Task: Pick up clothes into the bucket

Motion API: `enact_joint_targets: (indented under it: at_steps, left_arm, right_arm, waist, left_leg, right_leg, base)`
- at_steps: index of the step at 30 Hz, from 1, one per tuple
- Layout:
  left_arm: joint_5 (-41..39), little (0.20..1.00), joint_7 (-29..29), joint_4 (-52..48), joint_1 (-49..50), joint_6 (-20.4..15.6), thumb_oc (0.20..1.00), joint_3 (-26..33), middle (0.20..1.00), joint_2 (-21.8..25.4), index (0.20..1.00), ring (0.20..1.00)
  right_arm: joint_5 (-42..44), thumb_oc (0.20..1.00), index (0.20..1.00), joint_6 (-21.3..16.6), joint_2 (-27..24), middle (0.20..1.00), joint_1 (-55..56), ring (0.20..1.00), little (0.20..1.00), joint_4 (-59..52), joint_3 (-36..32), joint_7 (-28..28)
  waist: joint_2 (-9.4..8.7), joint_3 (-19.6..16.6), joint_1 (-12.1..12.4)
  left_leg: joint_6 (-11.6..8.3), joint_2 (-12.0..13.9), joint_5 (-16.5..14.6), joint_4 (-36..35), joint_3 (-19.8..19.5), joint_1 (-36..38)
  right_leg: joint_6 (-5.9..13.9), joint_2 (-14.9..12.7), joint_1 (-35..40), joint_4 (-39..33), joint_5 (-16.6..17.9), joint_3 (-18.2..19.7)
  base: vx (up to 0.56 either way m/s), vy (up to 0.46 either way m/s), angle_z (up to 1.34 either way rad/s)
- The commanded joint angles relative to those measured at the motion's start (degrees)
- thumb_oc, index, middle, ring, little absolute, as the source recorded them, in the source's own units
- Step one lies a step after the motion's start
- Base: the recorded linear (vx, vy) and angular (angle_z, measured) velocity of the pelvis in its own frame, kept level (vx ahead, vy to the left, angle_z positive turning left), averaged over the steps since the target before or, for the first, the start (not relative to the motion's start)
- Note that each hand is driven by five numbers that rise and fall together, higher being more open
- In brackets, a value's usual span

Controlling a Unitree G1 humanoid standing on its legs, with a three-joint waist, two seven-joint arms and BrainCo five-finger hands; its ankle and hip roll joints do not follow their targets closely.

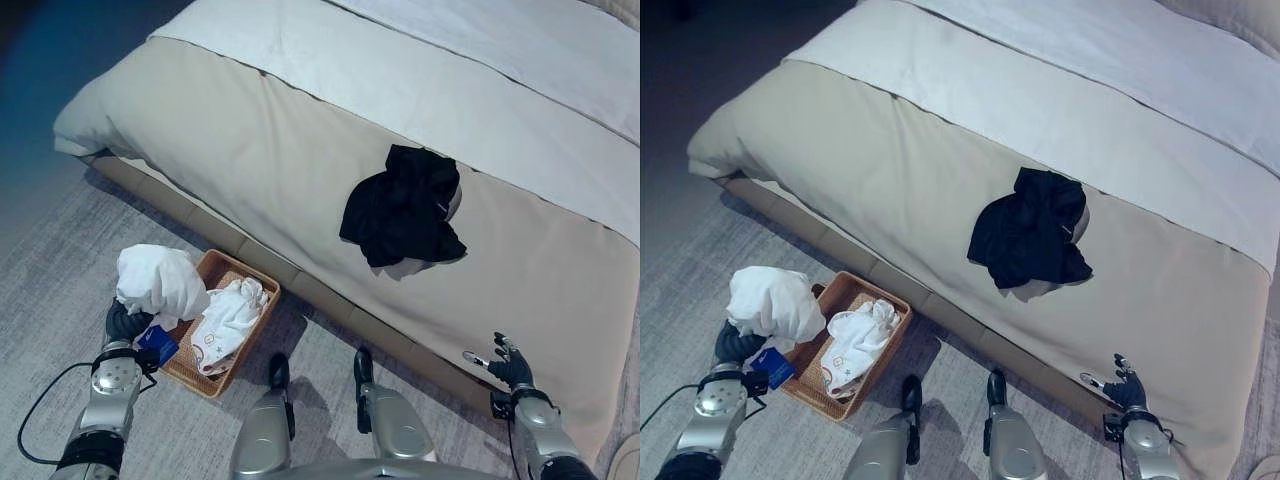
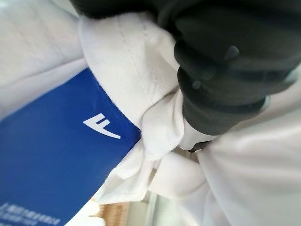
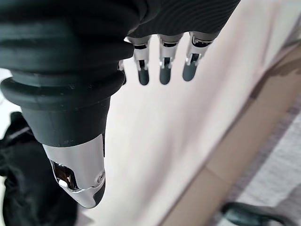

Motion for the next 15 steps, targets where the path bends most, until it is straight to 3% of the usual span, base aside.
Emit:
enact_joint_targets:
  at_steps: [1, 9, 10, 15]
  left_arm:
    - [1.99, 0.200, 5.47, 2.57, -2.66, -2.70, 0.200, 0.18, 0.200, 4.64, 0.200, 0.200]
    - [3.17, 0.200, 8.45, 13.37, -14.22, -0.57, 0.200, -5.21, 0.200, 11.11, 0.200, 0.200]
    - [3.09, 0.200, 9.09, 12.57, -15.73, -0.21, 0.200, -5.84, 0.200, 12.65, 0.200, 0.200]
    - [1.80, 0.200, 10.23, 12.05, -17.78, 0.08, 0.200, -5.30, 0.200, 15.65, 0.200, 0.200]
  right_arm:
    - [-1.32, 1.000, 1.000, -3.44, -1.21, 1.000, 0.06, 1.000, 1.000, -1.67, 3.59, -2.38]
    - [2.16, 1.000, 1.000, -5.63, -0.85, 1.000, -5.64, 1.000, 1.000, -3.14, 8.84, -5.41]
    - [3.29, 1.000, 1.000, -6.02, -0.86, 1.000, -6.28, 1.000, 1.000, -4.57, 9.30, -5.94]
    - [4.99, 1.000, 1.000, -6.68, -1.10, 1.000, -8.22, 1.000, 1.000, -6.29, 10.21, -6.45]
  waist:
    - [-3.51, -1.70, -0.27]
    - [-8.79, 3.38, -1.79]
    - [-9.89, 4.60, -2.01]
    - [-12.14, 7.61, -1.75]
  left_leg:
    - [1.69, -0.53, -4.97, 9.18, -1.42, -5.05]
    - [1.03, 0.97, -6.21, 16.84, -2.19, -16.16]
    - [0.94, 1.17, -6.46, 18.41, -2.43, -19.05]
    - [1.47, 2.23, -8.31, 23.83, -2.42, -24.26]
  right_leg:
    - [1.85, -0.60, -1.69, -0.42, 3.33, 0.86]
    - [1.89, 1.26, -7.81, -3.24, 5.95, 2.58]
    - [1.95, 1.64, -10.15, -3.03, 6.40, 2.42]
    - [2.35, 3.17, -14.95, -0.36, 6.17, 1.84]
  base:
    - [-0.09, -0.074, -0.21]
    - [-0.09, -0.012, -0.09]
    - [-0.10, 0.001, -0.03]
    - [-0.06, 0.019, -0.07]
